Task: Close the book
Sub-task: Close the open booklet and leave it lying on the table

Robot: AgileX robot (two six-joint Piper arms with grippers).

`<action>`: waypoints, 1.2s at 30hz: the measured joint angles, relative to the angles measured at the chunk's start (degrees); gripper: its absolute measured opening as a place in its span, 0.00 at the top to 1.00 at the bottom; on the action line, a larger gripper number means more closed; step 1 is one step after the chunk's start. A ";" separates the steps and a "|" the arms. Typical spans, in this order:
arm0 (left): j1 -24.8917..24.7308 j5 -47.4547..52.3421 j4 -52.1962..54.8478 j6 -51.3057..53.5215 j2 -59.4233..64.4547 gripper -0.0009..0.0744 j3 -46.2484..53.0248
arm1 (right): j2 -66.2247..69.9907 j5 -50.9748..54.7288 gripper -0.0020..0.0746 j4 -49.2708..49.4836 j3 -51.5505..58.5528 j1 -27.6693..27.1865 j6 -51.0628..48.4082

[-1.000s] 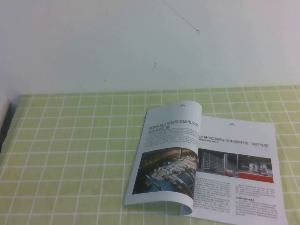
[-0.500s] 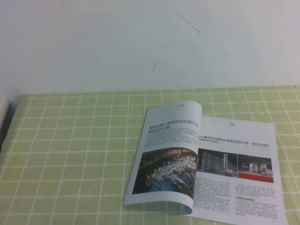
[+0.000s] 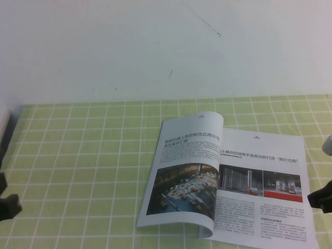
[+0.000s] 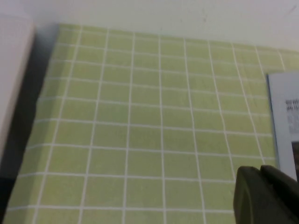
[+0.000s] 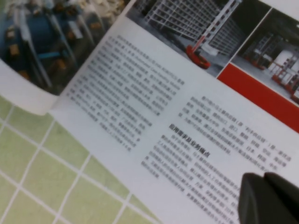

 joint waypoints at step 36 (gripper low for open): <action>-18.63 -6.61 -17.73 26.27 74.24 0.99 -36.89 | 17.20 -10.87 0.98 0.63 -1.16 5.28 -5.67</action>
